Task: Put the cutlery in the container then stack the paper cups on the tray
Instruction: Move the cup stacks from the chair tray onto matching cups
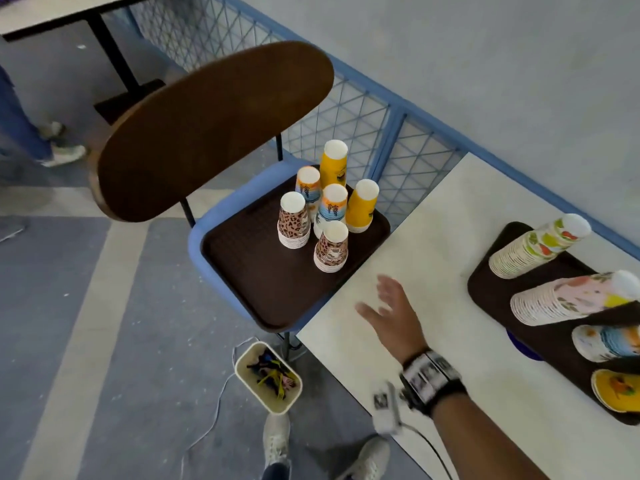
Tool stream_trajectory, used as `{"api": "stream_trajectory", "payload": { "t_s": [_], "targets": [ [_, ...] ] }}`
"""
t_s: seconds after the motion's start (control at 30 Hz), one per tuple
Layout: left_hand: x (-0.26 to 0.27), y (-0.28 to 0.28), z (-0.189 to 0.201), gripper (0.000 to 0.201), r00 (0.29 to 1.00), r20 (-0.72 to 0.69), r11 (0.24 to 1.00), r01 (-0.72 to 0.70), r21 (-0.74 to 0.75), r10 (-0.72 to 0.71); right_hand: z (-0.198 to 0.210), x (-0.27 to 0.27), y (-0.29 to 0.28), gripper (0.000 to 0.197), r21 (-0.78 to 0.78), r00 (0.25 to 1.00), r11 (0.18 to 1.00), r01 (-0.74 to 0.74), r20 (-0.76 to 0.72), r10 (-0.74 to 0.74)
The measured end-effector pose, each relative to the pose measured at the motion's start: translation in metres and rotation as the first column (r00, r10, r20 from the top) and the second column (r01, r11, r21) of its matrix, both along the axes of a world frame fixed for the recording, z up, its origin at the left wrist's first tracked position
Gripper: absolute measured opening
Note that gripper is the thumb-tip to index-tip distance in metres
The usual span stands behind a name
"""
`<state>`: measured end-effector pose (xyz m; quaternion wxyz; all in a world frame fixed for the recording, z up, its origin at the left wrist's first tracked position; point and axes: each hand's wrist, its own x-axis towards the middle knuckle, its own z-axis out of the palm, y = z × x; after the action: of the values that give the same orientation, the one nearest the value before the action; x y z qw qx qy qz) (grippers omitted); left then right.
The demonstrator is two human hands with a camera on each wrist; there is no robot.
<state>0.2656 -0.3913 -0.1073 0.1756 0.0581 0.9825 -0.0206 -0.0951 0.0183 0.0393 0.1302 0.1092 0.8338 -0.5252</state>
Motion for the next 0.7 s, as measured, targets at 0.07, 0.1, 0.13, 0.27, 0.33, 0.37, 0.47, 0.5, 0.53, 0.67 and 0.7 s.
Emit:
{"api": "stream_trajectory", "payload": {
  "t_s": [0.07,0.1,0.13,0.27,0.33,0.37,0.47,0.5,0.53,0.67,0.7],
  "targets": [
    [-0.020,-0.009,-0.001,0.086,1.000,-0.010,0.999,0.006,0.045,-0.005,-0.012,-0.044,-0.040,0.087,-0.011,0.998,0.999,0.053,-0.045,-0.053],
    [-0.030,-0.014,-0.001,0.083,1.000,-0.013,0.998,0.011,0.064,-0.010,-0.022,-0.059,-0.055,0.096,-0.018,0.995,0.996,0.085,-0.060,-0.086],
    [-0.040,-0.018,-0.001,0.080,1.000,-0.015,0.996,0.011,0.083,-0.009,-0.028,-0.073,-0.069,0.103,-0.024,0.991,0.994,0.110,-0.079,-0.111],
    [-0.084,-0.036,0.004,0.069,1.000,0.000,0.983,-0.031,0.182,0.031,-0.057,-0.103,-0.103,0.109,-0.038,0.966,0.974,0.222,-0.126,-0.225],
    [-0.104,-0.043,0.010,0.064,0.999,0.024,0.967,-0.052,0.250,0.048,-0.065,-0.108,-0.108,0.105,0.001,0.956,0.965,0.262,-0.139,-0.259],
    [-0.110,-0.048,0.012,0.062,0.997,0.030,0.955,-0.072,0.289,0.066,-0.068,-0.109,-0.109,0.102,0.015,0.952,0.963,0.270,-0.150,-0.265],
    [-0.123,-0.056,0.020,0.056,0.988,0.064,0.903,-0.154,0.400,0.140,-0.076,-0.114,-0.110,0.091,0.052,0.949,0.961,0.273,-0.180,-0.260],
    [-0.125,-0.058,0.024,0.054,0.988,0.055,0.895,-0.153,0.418,0.143,-0.078,-0.114,-0.110,0.087,0.064,0.948,0.961,0.270,-0.193,-0.254],
    [-0.126,-0.059,0.028,0.052,0.989,0.049,0.886,-0.149,0.439,0.141,-0.079,-0.114,-0.110,0.084,0.077,0.948,0.960,0.267,-0.201,-0.248],
    [-0.130,-0.055,0.045,0.048,0.981,0.095,0.794,-0.191,0.578,0.166,-0.080,-0.112,-0.109,0.082,0.089,0.947,0.961,0.260,-0.219,-0.236],
    [-0.134,-0.055,0.049,0.047,0.981,0.074,0.782,-0.186,0.595,0.177,-0.080,-0.112,-0.109,0.083,0.088,0.947,0.963,0.255,-0.223,-0.230]
  ]
}}
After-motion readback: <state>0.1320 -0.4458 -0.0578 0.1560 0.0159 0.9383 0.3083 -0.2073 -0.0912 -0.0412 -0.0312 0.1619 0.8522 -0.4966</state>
